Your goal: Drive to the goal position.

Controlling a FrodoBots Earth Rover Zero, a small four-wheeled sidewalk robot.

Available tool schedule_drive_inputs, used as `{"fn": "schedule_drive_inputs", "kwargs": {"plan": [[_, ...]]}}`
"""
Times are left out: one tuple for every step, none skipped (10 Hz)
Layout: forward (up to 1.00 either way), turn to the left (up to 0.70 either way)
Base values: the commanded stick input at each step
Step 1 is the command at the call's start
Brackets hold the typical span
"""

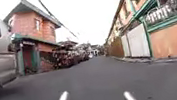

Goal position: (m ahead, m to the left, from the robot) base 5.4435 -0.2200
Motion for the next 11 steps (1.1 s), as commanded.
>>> {"fn": "schedule_drive_inputs", "kwargs": {"plan": [[0.7,0.0],[0.7,0.0],[0.7,0.0],[0.7,0.0],[0.7,0.0],[0.7,0.0],[0.7,0.0],[0.7,0.0],[0.7,0.0],[0.7,0.0],[0.7,0.0]]}}
